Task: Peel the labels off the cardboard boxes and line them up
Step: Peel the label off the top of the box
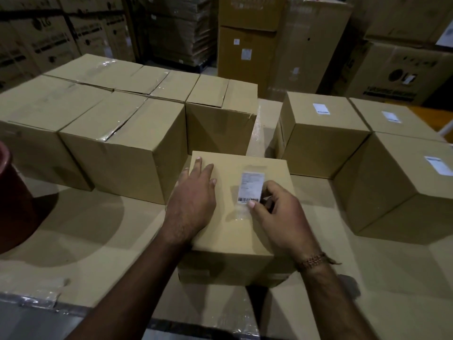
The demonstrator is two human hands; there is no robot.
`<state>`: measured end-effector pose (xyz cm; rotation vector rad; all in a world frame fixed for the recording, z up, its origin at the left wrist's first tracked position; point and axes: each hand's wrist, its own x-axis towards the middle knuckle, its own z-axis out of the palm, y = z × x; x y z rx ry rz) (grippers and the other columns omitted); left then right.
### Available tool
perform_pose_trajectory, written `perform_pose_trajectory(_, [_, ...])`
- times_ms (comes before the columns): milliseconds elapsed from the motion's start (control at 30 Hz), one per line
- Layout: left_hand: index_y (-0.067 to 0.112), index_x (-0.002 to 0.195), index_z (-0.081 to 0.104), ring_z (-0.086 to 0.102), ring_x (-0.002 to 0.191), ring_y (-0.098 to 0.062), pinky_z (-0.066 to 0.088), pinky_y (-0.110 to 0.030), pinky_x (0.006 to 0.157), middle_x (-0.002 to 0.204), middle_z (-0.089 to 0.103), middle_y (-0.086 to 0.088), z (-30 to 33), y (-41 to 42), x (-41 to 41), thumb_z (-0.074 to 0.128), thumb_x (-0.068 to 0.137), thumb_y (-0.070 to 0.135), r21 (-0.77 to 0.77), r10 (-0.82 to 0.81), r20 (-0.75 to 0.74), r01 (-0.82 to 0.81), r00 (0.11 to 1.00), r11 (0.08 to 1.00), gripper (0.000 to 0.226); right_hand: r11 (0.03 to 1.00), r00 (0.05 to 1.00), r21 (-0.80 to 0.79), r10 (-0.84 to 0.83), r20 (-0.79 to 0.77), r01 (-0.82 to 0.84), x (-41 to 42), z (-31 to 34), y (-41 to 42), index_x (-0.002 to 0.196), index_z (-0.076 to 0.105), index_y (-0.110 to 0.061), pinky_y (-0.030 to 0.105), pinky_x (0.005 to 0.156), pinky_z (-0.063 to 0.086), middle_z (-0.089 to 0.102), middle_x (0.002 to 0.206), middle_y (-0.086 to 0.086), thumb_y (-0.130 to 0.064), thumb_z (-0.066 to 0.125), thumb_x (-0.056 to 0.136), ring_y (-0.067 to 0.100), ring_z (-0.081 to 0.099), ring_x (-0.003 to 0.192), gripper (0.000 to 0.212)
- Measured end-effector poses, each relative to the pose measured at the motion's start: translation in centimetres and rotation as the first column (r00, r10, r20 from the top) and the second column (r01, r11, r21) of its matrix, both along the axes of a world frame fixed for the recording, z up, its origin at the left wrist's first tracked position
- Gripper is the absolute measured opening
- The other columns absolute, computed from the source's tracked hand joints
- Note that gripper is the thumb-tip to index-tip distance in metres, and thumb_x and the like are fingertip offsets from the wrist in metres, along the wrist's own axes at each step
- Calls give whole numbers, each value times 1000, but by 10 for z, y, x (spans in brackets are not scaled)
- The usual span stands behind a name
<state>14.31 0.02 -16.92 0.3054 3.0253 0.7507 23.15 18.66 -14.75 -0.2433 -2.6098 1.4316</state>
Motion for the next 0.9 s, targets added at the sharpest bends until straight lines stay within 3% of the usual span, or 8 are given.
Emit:
perform_pose_trajectory(100, [31, 163, 28, 20, 159, -32, 31, -59, 122, 175, 13, 5, 0, 1, 0, 29, 112, 46, -8, 0, -4, 0, 1000, 1000, 53, 999, 998, 26, -42, -40, 43, 3, -3, 4, 128, 63, -40, 21, 68, 57, 70, 89, -13, -23, 81, 93, -3, 63, 75, 43])
perform_pose_trajectory(233, [31, 162, 29, 23, 158, -32, 36, -60, 120, 175, 14, 5, -1, 1, 0, 29, 111, 46, -14, 7, -11, -7, 1000, 1000, 53, 999, 998, -24, -46, -42, 45, 4, -6, 6, 136, 61, -39, 24, 70, 60, 69, 86, -7, -15, 85, 89, 3, 62, 72, 58])
perform_pose_trajectory(367, [31, 162, 30, 27, 156, -32, 40, -60, 117, 174, 16, 5, -2, 1, 0, 28, 111, 45, -12, 5, -21, -5, 1000, 1000, 52, 996, 997, -72, -50, -50, 47, 3, -7, 7, 133, 64, -35, 20, 66, 56, 69, 81, -9, -16, 87, 88, 1, 58, 68, 54])
perform_pose_trajectory(567, [31, 161, 31, 28, 155, -32, 41, -59, 117, 174, 16, 5, -3, 1, -2, 29, 111, 44, -12, 7, -24, -7, 1000, 1000, 52, 992, 998, -120, -34, -53, 27, -1, -9, 12, 133, 65, -33, 31, 72, 60, 72, 82, -4, -16, 85, 90, 4, 58, 68, 51])
perform_pose_trajectory(767, [31, 161, 32, 29, 155, -31, 42, -60, 116, 174, 17, 5, -3, 1, -2, 30, 112, 44, -11, 12, -31, -12, 999, 1000, 51, 976, 1000, -218, -8, -29, 1, -3, -10, 17, 133, 65, -28, 26, 71, 57, 75, 82, -4, -12, 84, 90, 3, 59, 68, 50])
perform_pose_trajectory(900, [32, 160, 32, 30, 154, -31, 41, -58, 116, 174, 17, 6, -4, 1, -2, 31, 112, 44, -12, 14, -38, -14, 999, 1000, 50, 963, 1000, -269, 19, 12, -15, -6, -6, 19, 131, 66, -27, 31, 77, 61, 78, 87, 2, -13, 85, 90, 9, 64, 73, 47])
